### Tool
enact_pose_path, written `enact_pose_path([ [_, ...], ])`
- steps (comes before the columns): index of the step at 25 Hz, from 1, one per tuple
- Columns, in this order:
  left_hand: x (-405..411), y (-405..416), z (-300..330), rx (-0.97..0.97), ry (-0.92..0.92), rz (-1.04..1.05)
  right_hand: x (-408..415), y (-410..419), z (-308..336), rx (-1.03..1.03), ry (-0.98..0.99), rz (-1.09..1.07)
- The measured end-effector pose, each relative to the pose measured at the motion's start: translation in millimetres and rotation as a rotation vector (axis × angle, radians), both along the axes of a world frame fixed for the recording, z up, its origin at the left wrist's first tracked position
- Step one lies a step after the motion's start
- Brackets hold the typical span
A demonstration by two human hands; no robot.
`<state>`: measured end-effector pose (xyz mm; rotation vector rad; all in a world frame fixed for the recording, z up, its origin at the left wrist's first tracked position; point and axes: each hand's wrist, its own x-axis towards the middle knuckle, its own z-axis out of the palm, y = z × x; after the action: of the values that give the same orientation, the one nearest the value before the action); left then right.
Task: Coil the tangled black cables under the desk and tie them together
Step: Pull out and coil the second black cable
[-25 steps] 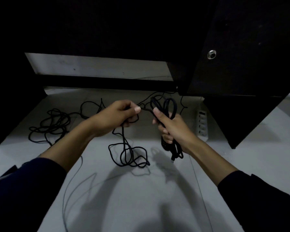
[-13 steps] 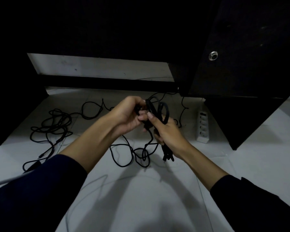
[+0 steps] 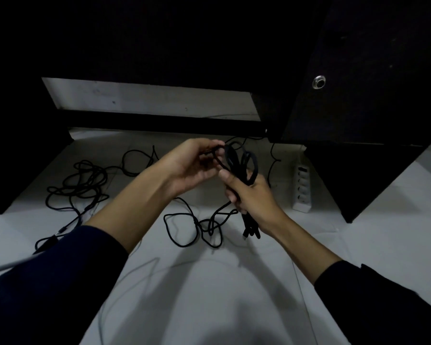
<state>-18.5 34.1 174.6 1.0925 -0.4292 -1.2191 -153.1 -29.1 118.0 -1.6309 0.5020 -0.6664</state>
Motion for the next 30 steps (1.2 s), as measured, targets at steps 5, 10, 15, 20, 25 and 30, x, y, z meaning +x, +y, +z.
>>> enact_pose_path([
  [5, -17, 15, -41, 0.078, -0.585, -0.303, 1, -11, 1, 0.187, -0.138, -0.066],
  [10, -25, 25, -70, 0.076, -0.883, -0.354, 6, -24, 1, 0.317, -0.227, -0.217],
  [15, -37, 26, -68, 0.03, -1.208, -0.291, 7, -30, -1, 0.444, -0.298, -0.339],
  [20, -51, 44, -97, 0.018, -0.934, -0.359, 6, -34, 4, 0.609, -0.395, -0.397],
  [25, -31, 40, -111, 0.081, -1.328, -0.549, -2, -39, 3, 0.756, -0.434, -0.248],
  [30, -9, 20, -109, 0.087, -1.592, -0.483, -1, -45, 10, 0.785, -0.398, -0.066],
])
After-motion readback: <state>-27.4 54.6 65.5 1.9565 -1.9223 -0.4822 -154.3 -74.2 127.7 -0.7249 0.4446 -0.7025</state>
